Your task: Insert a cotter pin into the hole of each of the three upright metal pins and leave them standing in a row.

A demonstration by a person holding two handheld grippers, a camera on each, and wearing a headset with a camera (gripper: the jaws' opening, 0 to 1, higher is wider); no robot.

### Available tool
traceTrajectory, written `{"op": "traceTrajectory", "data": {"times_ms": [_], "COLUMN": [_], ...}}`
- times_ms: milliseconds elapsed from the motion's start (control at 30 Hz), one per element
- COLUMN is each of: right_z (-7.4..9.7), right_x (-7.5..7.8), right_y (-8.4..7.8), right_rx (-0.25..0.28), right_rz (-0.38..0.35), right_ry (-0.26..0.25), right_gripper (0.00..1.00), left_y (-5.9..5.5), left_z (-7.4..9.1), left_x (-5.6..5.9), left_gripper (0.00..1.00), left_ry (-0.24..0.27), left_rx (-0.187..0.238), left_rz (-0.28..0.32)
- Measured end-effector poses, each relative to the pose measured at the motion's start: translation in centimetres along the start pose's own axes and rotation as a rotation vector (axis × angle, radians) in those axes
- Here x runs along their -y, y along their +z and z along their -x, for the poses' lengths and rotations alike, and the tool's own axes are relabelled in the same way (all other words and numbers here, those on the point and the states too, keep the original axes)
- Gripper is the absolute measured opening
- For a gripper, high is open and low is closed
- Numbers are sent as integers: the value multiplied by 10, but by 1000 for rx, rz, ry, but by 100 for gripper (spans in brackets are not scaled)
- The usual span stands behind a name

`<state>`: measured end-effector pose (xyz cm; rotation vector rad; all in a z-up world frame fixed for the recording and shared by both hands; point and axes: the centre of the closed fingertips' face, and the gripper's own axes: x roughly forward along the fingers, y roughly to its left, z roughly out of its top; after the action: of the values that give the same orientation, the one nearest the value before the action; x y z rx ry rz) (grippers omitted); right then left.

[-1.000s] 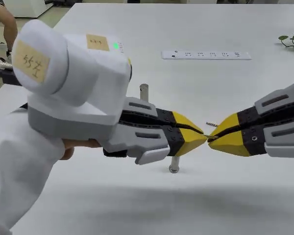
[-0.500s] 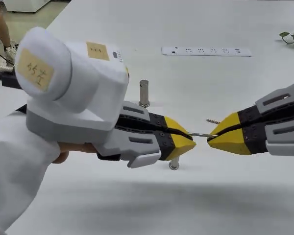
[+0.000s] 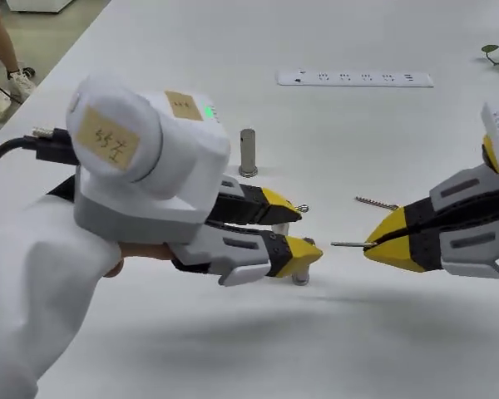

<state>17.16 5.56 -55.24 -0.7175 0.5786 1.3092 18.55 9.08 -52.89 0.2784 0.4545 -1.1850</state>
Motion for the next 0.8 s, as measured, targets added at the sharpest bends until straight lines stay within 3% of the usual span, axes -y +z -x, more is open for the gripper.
{"op": "traceTrajectory", "data": {"times_ms": [333,533,800], "right_z": [-13,-17,-20], "right_x": [6,7,7], "right_y": [-3,-3,-2], "right_rx": [-16,-18,-7], "right_rz": [-9,-14,-15], "right_ry": [-2,5,15], "right_gripper": [0,0,0], "left_y": [-16,-16,-16], "left_z": [-15,-16,-17], "left_x": [-2,-2,0], "left_gripper": [16,6,6], "left_ry": [-33,-40,-58], "left_rx": [-66,-68,-80], "left_rz": [-29,-23,-16]}}
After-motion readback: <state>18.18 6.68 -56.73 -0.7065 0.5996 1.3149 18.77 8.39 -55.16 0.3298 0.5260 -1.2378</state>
